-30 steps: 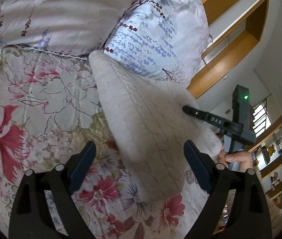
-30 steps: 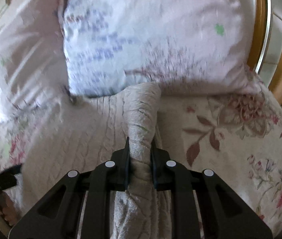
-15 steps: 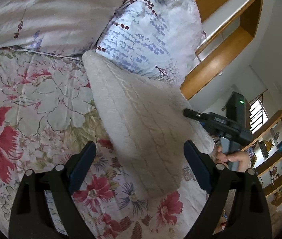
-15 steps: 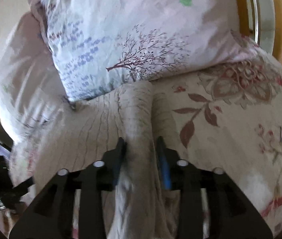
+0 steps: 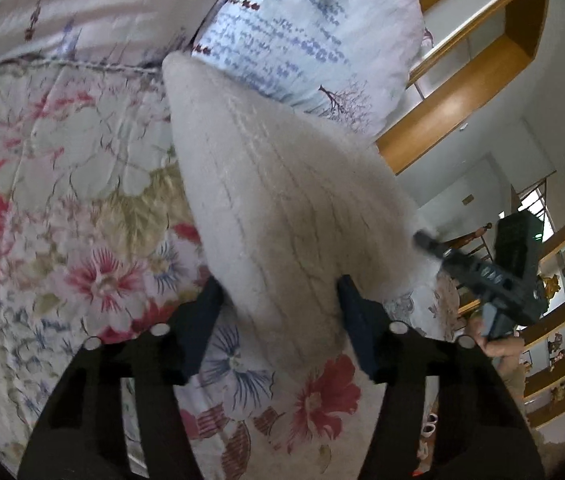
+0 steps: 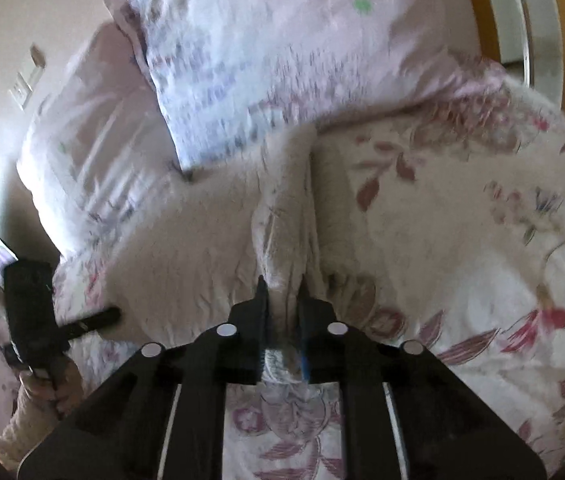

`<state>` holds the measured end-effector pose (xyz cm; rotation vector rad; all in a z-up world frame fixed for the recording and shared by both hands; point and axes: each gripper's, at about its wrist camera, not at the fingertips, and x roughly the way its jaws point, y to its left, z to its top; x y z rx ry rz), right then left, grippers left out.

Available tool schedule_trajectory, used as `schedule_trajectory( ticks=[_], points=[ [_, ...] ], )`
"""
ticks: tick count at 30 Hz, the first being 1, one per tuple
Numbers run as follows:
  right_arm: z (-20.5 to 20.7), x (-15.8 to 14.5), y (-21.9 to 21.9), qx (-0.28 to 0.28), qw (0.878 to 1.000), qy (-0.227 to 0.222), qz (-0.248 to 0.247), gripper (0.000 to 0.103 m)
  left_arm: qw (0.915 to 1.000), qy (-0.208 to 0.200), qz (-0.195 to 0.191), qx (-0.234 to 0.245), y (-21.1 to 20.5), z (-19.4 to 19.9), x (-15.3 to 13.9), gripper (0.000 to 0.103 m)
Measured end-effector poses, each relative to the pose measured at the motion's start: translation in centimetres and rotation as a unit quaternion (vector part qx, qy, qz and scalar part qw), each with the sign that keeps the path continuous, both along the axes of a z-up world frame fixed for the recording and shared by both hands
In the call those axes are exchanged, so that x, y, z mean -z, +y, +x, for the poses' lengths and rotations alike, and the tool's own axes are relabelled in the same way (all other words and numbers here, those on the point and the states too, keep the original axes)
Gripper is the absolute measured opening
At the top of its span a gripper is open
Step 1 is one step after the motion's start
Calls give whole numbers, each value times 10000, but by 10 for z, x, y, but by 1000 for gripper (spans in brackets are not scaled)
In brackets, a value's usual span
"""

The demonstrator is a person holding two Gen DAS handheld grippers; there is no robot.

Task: Fold small clothes

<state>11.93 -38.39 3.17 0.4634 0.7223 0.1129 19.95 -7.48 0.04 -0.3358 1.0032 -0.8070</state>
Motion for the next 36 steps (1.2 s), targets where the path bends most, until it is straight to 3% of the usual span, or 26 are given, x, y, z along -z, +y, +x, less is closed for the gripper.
schedule_trajectory(
  ticks=[2, 7, 13, 14, 16, 17, 20, 28, 31, 32, 36],
  points=[
    [-5, -11, -3, 102, 9997, -168, -176, 10, 9999, 57, -76, 30, 1, -3, 0, 56],
    [3, 20, -8, 231, 9982, 427, -366, 10, 9999, 35, 131, 82, -4, -10, 1, 54],
    [8, 24, -10, 117, 9982, 545, -241, 12, 9995, 4, 304, 36, -10, -8, 3, 51],
    [7, 21, -10, 92, 9984, 530, -154, 20, 9995, 21, 299, 57, -10, -8, 2, 55],
    [5, 9, -18, 140, 9990, 408, 77, 46, 9998, 14, 182, 29, -6, -7, -4, 81],
    [6, 2, -23, 214, 9992, 297, 183, 66, 9999, -67, 93, -79, -3, -5, -9, 85],
    [26, -10, -37, 261, 9979, 156, 567, 70, 9997, 36, -84, -237, 2, 10, -15, 86],
    [113, 13, -53, 383, 9888, 790, 1209, 59, 9962, 566, -172, -635, -7, 54, -4, 86],
    [130, 19, -43, 182, 9888, 930, 1154, 33, 9960, 640, -131, -608, -14, 63, 0, 86],
    [134, 18, -36, 82, 9905, 978, 959, 14, 9961, 640, -112, -589, -16, 65, 0, 86],
    [125, -4, -28, 99, 9977, 523, 429, 9, 9970, 593, -85, -492, -21, 70, -1, 85]
  ],
)
